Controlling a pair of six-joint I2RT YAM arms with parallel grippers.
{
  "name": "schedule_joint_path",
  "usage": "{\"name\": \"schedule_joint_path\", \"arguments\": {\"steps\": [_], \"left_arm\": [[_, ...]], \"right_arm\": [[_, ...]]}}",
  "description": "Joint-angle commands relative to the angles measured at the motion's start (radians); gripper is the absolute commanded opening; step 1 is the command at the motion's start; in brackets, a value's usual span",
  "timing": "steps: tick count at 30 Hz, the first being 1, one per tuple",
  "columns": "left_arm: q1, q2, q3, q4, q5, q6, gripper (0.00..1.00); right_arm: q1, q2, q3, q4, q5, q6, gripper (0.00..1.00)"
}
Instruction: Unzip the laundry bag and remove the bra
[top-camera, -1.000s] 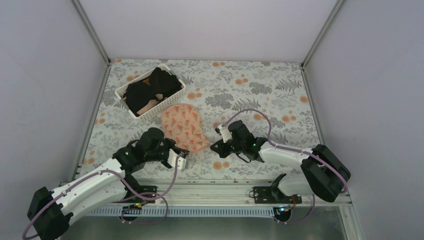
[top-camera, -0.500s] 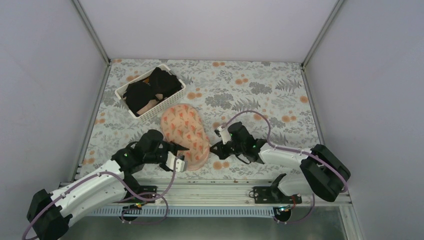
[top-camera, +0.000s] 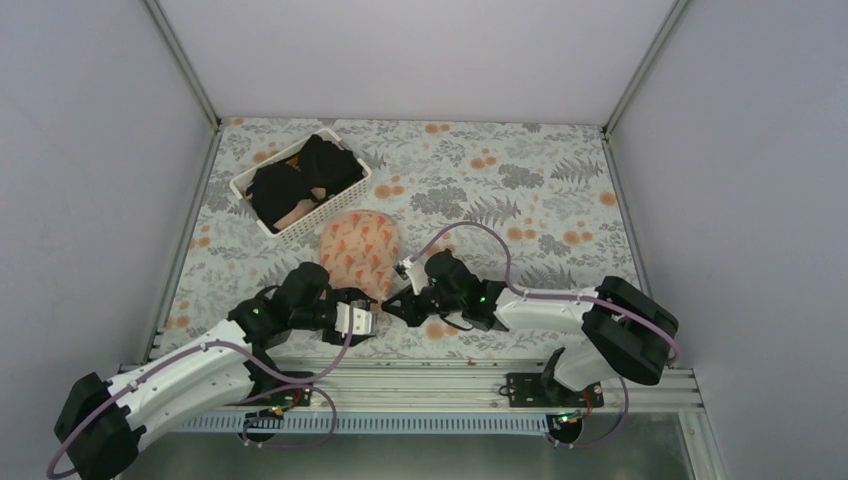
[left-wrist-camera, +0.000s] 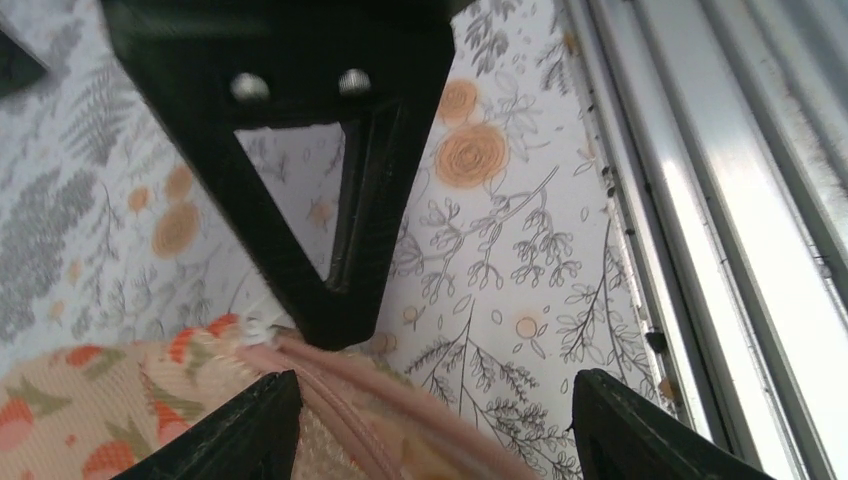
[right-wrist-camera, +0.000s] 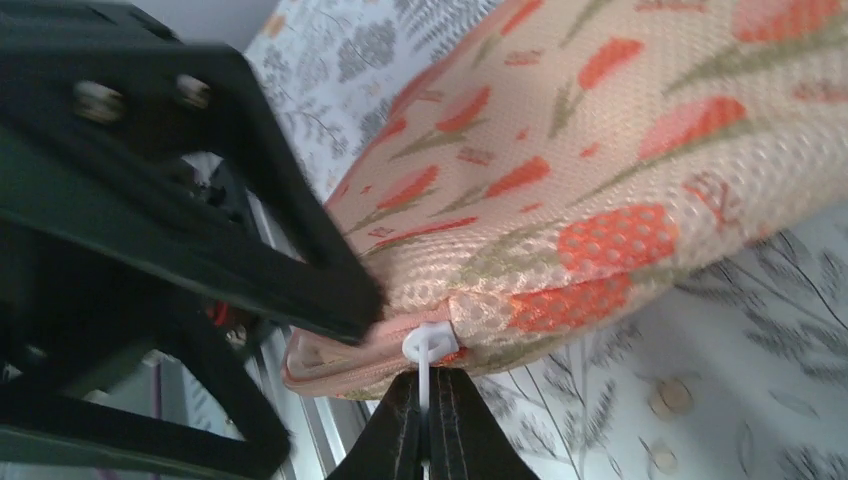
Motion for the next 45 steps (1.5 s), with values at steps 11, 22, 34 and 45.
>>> {"name": "schedule_joint_path", "arguments": {"steps": [11,22,34,45], "left_arm": [[0.003,0.019,-0.026,0.109,-0.196,-0.099,0.65],[0.003,0.026,-0.024,0.148,-0.256,-0.124,0.68],[0.006,0.023,-0.036,0.092,-0.231,-0.016,0.02],[0.006,0.015,-0.02,0.01,-0.119,0.065,0.02]], "right_arm": [[0.04,0.064,0.068,0.062,0.027,0.005,0.04],[0.041,0.05,0.054,0.044,0.035,-0.007,0.04],[0.001,0.02,0.03,-0.048,0.103,-0.048,0.04],[-0.088,0.05,-0.018,-0.086,0.088,-0.059,0.04]]}}
